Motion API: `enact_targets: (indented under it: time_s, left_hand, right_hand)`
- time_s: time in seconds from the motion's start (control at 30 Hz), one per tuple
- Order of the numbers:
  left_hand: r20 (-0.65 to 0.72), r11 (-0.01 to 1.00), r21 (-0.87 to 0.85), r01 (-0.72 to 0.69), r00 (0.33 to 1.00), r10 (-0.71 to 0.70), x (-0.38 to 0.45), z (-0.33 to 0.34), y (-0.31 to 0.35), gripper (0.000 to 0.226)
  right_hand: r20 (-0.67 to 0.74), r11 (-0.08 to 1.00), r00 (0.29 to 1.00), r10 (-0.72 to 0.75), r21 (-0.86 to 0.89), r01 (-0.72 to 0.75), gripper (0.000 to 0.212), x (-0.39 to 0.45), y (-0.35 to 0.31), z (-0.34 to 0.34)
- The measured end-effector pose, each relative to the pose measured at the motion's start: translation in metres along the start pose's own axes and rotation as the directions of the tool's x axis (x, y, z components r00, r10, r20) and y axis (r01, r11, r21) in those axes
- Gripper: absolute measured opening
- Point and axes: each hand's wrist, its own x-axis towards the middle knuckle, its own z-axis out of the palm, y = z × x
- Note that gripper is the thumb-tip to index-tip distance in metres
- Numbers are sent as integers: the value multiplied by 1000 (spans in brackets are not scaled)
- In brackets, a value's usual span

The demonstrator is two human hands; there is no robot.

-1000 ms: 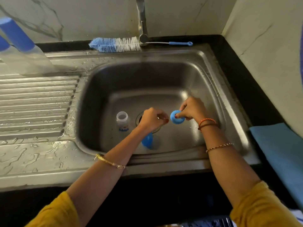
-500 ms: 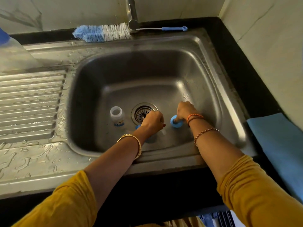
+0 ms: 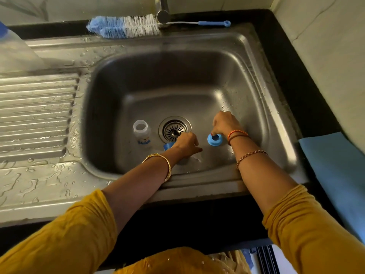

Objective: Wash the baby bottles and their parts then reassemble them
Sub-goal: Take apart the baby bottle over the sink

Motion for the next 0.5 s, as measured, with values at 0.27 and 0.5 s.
enact_targets:
  time_s: [0.27,0.5]
  left_hand:
    - [-359,978,-185,-94,933,22,-22,-52,9,26]
    - [-559,962,-273,-9,815,-151,-60,-89,-31,30]
  right_hand:
    - [-265,961,958,-113,217,173,42,0,-7,-10]
    - [-419,900,886,-197,282,333,57,-15,-24,-16]
